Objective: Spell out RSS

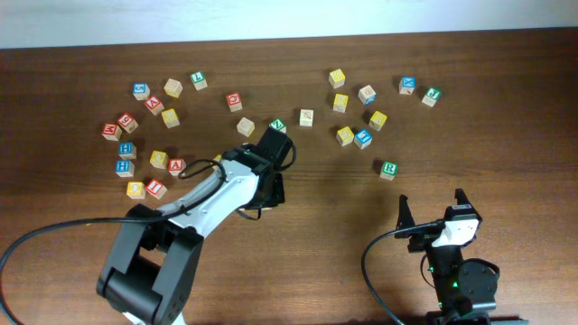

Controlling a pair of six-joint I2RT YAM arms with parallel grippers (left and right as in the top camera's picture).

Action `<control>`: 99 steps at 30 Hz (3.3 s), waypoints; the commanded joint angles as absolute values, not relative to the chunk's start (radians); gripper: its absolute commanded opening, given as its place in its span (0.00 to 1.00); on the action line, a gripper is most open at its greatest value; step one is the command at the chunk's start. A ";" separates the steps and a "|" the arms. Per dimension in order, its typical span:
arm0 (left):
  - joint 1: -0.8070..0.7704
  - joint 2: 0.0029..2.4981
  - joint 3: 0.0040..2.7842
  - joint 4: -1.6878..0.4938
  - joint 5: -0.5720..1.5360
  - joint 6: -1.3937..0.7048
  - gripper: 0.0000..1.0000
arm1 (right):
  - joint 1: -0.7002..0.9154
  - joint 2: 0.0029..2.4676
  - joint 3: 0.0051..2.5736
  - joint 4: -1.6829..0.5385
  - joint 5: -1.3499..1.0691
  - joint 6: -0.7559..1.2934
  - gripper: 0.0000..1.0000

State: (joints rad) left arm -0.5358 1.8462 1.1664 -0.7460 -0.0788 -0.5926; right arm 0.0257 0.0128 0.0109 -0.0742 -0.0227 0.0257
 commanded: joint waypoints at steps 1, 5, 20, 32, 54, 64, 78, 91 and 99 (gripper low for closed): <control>-0.534 1.825 1.159 -0.736 -0.113 -0.563 0.28 | 0.019 0.005 0.006 -0.079 -0.014 0.030 0.98; -0.534 1.825 1.159 -0.733 -0.113 -0.564 0.28 | 0.019 0.006 0.006 -0.079 -0.014 0.030 0.98; -0.534 1.825 1.159 -0.734 -0.090 -0.563 0.32 | 0.019 0.006 0.006 -0.079 -0.014 0.030 0.98; -0.534 1.766 1.246 -0.787 -0.095 -0.521 0.42 | 0.019 0.006 0.006 -0.079 -0.014 0.030 0.98; 0.158 1.555 1.614 -1.273 -0.012 -0.484 0.99 | 0.019 0.006 0.006 -0.080 -0.014 0.030 0.98; 0.283 1.556 1.549 -1.292 0.049 -0.484 0.99 | 0.020 0.005 0.006 0.040 -0.738 0.599 0.98; 0.284 1.555 1.549 -1.293 0.049 -0.484 0.99 | 0.019 0.045 0.289 0.583 -0.537 0.698 0.98; 0.284 1.555 1.549 -1.293 0.049 -0.484 0.99 | 0.020 0.756 1.179 -0.424 -0.609 0.126 0.98; 0.284 1.555 1.549 -1.293 0.049 -0.484 0.99 | 0.024 1.277 1.544 -0.778 -0.545 0.075 0.98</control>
